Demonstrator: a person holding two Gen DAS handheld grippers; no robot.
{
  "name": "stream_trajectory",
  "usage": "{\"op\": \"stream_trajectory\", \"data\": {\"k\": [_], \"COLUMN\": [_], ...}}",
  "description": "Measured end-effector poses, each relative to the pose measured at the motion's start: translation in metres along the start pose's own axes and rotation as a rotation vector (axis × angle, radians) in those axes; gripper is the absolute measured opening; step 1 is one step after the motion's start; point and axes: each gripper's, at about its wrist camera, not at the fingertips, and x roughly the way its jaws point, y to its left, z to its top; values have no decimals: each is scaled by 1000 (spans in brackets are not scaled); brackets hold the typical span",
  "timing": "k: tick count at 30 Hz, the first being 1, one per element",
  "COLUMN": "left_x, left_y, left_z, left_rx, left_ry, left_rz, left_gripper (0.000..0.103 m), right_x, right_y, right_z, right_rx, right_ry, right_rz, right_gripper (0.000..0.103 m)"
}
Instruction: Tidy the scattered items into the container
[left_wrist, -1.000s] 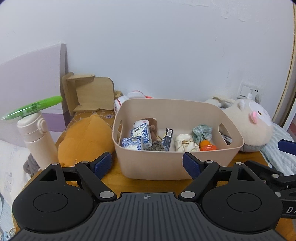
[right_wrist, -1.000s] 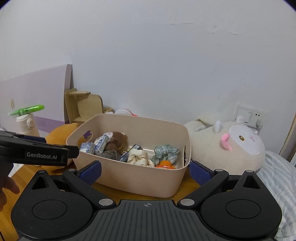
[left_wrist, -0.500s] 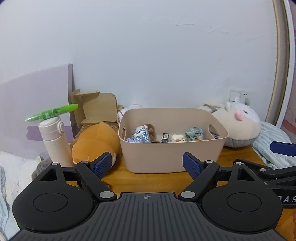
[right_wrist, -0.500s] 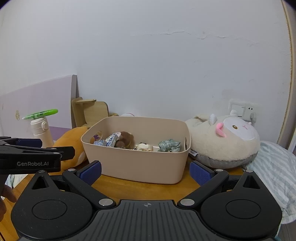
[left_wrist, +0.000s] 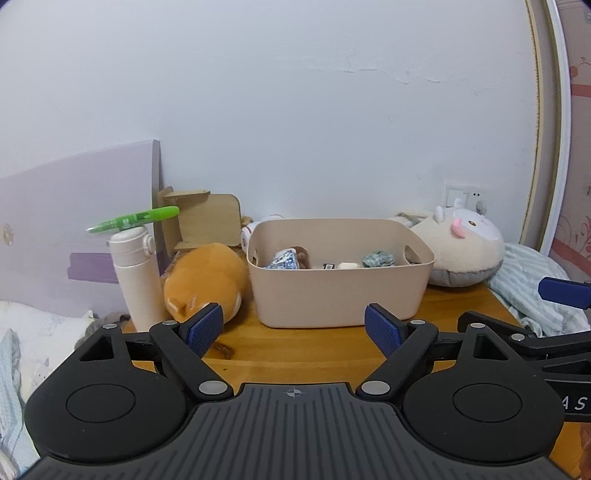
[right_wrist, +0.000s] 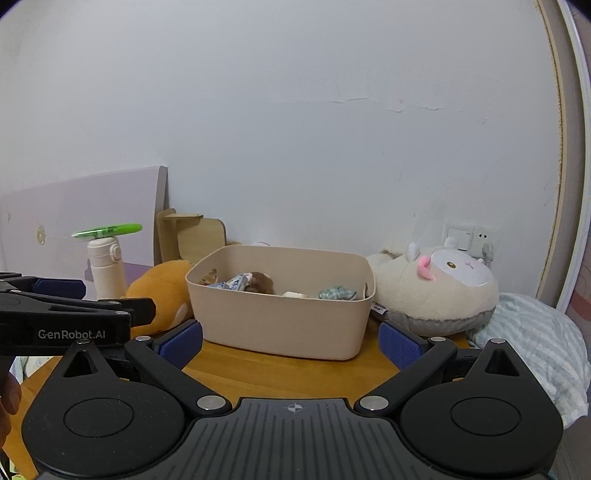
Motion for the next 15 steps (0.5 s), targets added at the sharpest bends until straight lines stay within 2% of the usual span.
{"op": "stream_trajectory", "data": {"k": [8,15], "left_x": [-29,-46], "left_y": [4,7], "left_z": [-17,-33], "left_rx": [-2,-16], "left_ry": [3,50], "left_rz": [-15,-36], "left_gripper": [85,85], "right_x": [-27,-51], "right_y": [4,11], "right_z": [-15,-29], "right_rx": [29,15], "right_ry": [-5,-19], "right_rz": [8,-44], "right_gripper": [103,103]}}
